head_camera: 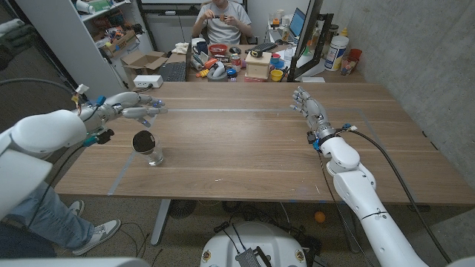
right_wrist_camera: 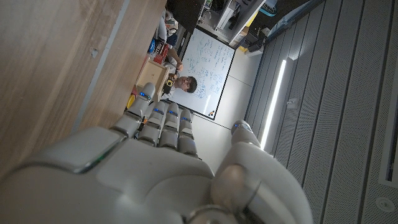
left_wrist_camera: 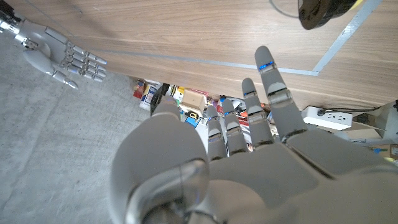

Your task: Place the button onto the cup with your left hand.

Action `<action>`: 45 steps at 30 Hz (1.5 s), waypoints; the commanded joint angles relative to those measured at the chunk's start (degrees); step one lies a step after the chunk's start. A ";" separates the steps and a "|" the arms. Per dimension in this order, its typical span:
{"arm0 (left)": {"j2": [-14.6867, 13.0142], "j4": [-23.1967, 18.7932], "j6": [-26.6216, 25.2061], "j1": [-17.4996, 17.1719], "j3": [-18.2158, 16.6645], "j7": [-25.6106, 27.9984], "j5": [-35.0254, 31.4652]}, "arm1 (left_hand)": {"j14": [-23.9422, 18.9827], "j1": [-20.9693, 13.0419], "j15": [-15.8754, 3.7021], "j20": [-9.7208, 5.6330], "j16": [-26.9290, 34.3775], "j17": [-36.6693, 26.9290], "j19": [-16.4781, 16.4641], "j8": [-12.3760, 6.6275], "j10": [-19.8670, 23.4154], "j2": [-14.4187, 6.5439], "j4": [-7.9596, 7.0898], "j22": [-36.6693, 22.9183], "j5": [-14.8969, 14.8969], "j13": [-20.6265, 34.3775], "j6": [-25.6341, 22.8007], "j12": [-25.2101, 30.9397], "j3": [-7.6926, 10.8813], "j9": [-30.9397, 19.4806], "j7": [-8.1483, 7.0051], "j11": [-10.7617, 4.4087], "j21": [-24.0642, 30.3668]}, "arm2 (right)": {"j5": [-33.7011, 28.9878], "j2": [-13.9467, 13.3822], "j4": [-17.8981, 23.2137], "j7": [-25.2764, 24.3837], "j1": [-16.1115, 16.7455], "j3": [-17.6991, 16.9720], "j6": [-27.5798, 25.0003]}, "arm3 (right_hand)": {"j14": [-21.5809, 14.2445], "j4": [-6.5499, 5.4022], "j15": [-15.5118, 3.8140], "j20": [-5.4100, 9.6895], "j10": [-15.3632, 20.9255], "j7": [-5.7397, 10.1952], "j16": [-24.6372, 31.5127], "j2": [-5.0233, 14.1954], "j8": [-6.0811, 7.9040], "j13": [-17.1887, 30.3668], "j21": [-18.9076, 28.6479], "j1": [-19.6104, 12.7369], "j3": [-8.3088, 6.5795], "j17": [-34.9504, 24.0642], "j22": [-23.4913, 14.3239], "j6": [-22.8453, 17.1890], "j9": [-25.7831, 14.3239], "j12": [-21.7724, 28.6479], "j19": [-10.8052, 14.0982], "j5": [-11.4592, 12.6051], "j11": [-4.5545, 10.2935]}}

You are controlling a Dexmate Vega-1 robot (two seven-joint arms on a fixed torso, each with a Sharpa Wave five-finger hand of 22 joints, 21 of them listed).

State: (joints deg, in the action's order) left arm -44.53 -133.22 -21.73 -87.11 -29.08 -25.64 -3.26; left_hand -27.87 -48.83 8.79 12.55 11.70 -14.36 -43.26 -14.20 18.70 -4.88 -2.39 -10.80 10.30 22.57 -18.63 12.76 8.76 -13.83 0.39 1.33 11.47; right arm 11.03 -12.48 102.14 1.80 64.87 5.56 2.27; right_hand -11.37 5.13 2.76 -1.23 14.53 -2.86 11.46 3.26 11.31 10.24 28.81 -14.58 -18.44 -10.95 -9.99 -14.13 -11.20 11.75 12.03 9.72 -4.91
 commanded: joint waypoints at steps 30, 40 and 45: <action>10.84 15.05 21.53 8.65 9.66 13.51 27.51 | 24.58 12.36 -5.12 -2.02 -1.48 2.53 36.14 3.41 -13.09 -1.53 -5.63 -0.16 0.76 -6.45 10.44 -2.00 -2.43 1.66 -0.93 -0.61 -1.22 | -0.22 -2.05 7.61 -1.99 5.32 0.55 4.91 | 1.06 0.36 0.72 1.14 0.47 -0.24 -0.69 0.30 0.24 0.29 -1.80 0.18 0.14 0.05 -0.25 -0.65 0.02 0.30 -1.37 0.41 -0.35; 10.87 17.73 24.55 9.10 11.21 15.06 29.45 | 25.80 13.98 -5.49 -4.12 -1.31 2.72 39.22 3.18 -14.25 -0.91 -5.98 -0.06 1.02 -7.11 11.01 -1.84 -3.38 1.75 -0.89 -0.91 -1.33 | -0.77 -2.61 9.56 -2.99 6.32 1.54 3.43 | 0.86 0.33 0.59 1.35 0.45 -0.33 -0.53 0.34 0.23 0.29 -2.02 0.29 0.19 0.05 -0.26 -0.69 0.01 0.28 -1.22 0.41 -0.41; 10.01 18.02 24.94 8.89 11.50 15.19 29.87 | 25.77 14.17 -5.66 -4.07 -1.23 2.76 39.18 3.07 -14.25 -0.84 -5.99 -0.04 1.07 -7.21 10.85 -1.77 -3.49 1.77 -0.89 -1.02 -1.16 | -1.01 -2.89 10.21 -3.23 6.41 1.84 2.49 | 0.66 0.33 0.59 1.39 0.48 -0.36 -0.44 0.37 0.21 0.29 -2.11 0.30 0.19 0.05 -0.26 -0.68 0.01 0.29 -1.17 0.41 -0.42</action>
State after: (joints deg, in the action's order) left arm -33.56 -117.39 1.02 -78.59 -19.00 -11.55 24.46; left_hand -2.47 -35.15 3.04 8.30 10.18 -11.44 -4.45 -11.02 4.66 -5.59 -8.15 -10.65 11.14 15.42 -7.86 10.80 5.65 -11.97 -0.32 0.61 10.14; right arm 10.60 -14.84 110.59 -0.58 70.53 6.59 6.31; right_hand -10.53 5.37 3.58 -0.11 14.84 -3.07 10.79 3.26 11.30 10.26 26.89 -14.58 -18.19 -10.95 -9.99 -14.34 -11.20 11.75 10.67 9.72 -5.22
